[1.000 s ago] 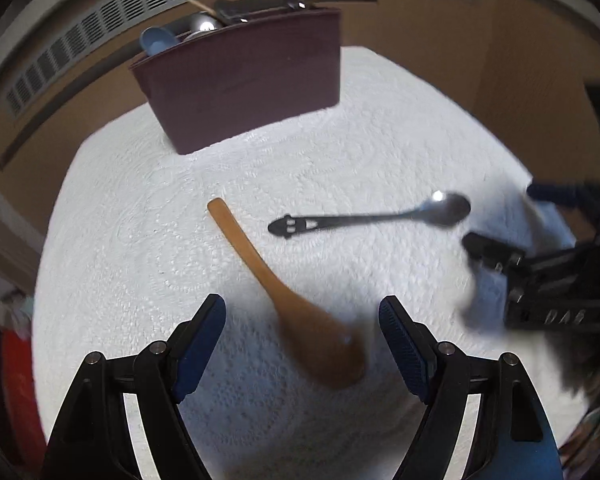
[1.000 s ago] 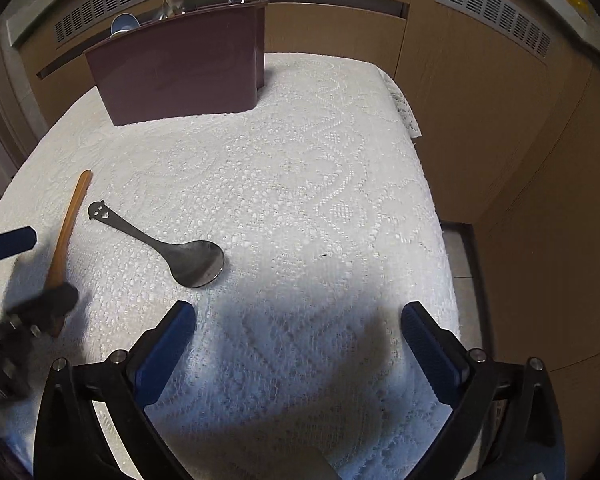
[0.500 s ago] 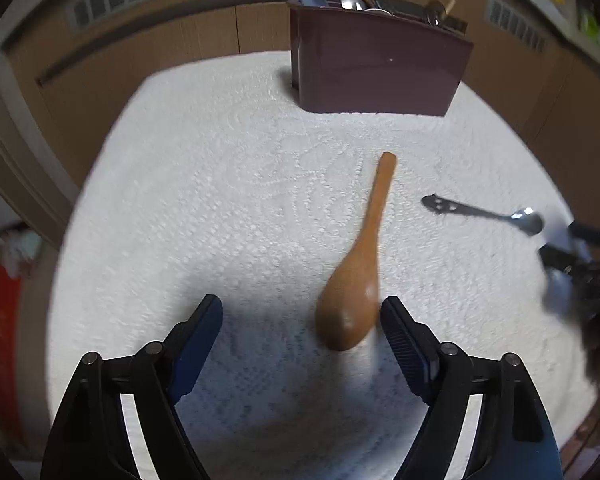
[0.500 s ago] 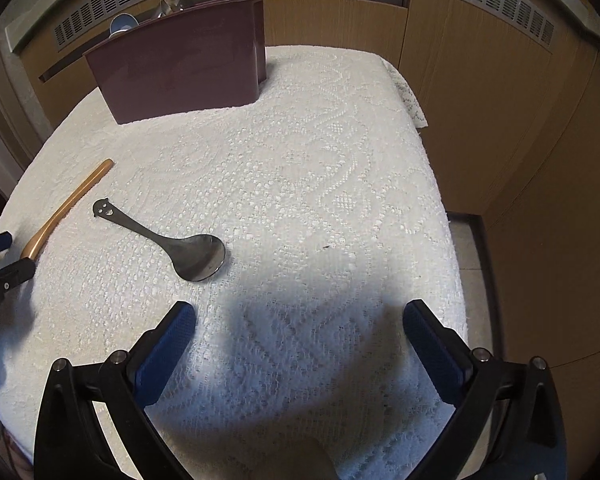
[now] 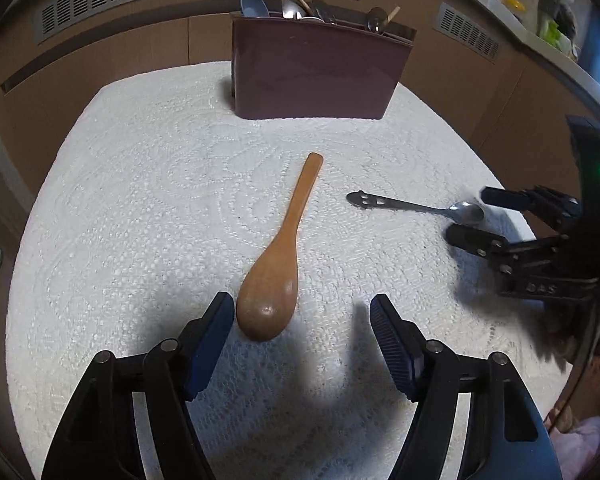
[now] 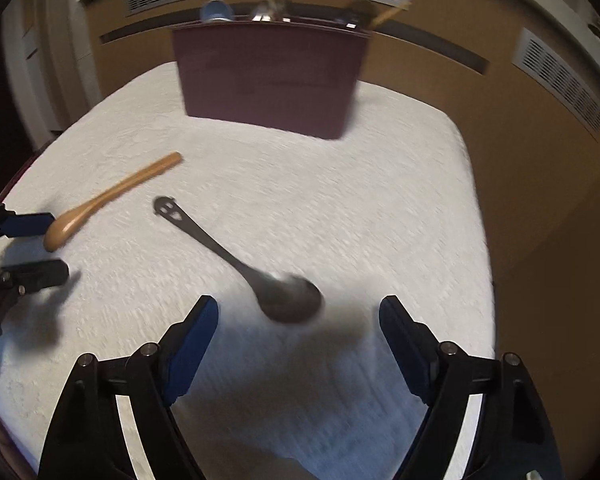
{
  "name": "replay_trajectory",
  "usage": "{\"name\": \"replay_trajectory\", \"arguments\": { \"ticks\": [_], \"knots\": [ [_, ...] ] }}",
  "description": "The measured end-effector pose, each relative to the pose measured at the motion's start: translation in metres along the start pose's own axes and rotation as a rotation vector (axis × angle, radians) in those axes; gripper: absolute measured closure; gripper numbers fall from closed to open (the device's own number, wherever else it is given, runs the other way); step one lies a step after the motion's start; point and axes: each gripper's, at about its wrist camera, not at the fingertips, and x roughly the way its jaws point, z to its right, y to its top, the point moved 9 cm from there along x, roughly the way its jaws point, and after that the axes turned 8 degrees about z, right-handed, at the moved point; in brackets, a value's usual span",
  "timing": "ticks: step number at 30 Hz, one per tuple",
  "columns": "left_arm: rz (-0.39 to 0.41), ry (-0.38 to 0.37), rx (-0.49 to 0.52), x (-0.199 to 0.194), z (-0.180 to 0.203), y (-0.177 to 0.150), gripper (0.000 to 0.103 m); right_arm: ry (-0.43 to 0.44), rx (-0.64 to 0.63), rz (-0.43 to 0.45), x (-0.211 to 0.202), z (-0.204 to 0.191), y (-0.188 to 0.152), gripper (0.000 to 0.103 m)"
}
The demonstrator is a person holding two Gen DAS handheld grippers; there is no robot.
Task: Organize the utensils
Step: 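Close the left tool on the wooden spoon while the right tool grasps the metal spoon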
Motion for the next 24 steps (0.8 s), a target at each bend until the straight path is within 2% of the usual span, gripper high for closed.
{"name": "replay_trajectory", "arguments": {
  "ticks": [3,5,7,8,10,12,16,21,22,24],
  "knots": [
    [-0.004,0.016,0.010,0.002,0.000,0.000,0.032,0.023,0.000,-0.016,0.015,-0.008,0.012,0.023],
    [-0.009,0.021,0.012,0.002,0.001,0.000,0.032,0.040,-0.012,-0.025,0.016,-0.015,0.016,0.032],
    [-0.011,0.020,0.014,0.004,0.000,0.000,0.032,0.117,-0.044,-0.073,0.015,-0.032,0.017,0.056],
    [-0.012,0.018,0.019,0.004,0.001,0.000,0.032,0.183,-0.050,-0.104,0.012,-0.043,0.018,0.056],
    [-0.012,0.016,0.023,0.003,0.001,-0.002,0.032,0.247,-0.057,-0.114,0.005,-0.056,0.021,0.060],
    [-0.013,0.016,0.026,0.002,0.000,-0.003,0.032,0.231,-0.108,-0.090,0.002,-0.064,0.029,0.061],
    [-0.014,0.017,0.024,0.002,0.001,-0.003,0.032,0.193,-0.182,-0.079,0.012,-0.075,0.038,0.071],
    [-0.015,0.010,0.017,0.001,0.000,-0.003,0.032,0.191,-0.182,-0.112,0.032,-0.074,0.044,0.070],
    [-0.015,0.004,0.005,0.000,-0.001,-0.002,0.032,0.187,-0.167,-0.111,0.032,-0.070,0.044,0.067],
    [-0.017,-0.016,-0.022,0.000,-0.003,0.003,0.034,0.122,-0.153,-0.097,0.031,-0.055,0.044,0.059]
  ]
}}
